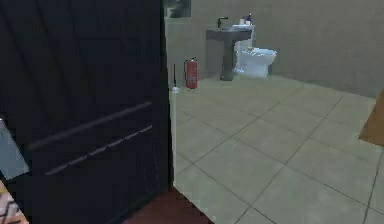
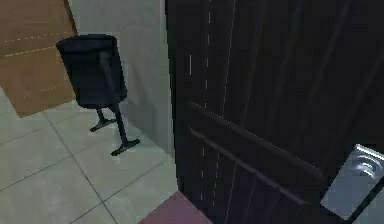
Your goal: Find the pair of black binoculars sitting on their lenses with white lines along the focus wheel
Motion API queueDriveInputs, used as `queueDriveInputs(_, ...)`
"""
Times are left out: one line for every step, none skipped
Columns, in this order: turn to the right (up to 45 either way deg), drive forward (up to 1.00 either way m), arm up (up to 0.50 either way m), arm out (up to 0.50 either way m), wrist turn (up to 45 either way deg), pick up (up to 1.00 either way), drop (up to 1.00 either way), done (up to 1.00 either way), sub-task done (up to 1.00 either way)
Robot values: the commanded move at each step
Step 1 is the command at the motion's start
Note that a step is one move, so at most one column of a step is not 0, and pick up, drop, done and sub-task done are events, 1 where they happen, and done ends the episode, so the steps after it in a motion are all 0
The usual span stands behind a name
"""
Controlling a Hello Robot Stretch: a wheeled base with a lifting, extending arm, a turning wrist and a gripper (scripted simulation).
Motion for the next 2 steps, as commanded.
queueDriveInputs(-45.0,0.00,0.00,0.00,0.0,0.00,0.00,0.00,0.00)
queueDriveInputs(-45.0,0.00,0.00,0.00,0.0,0.00,0.00,0.00,0.00)
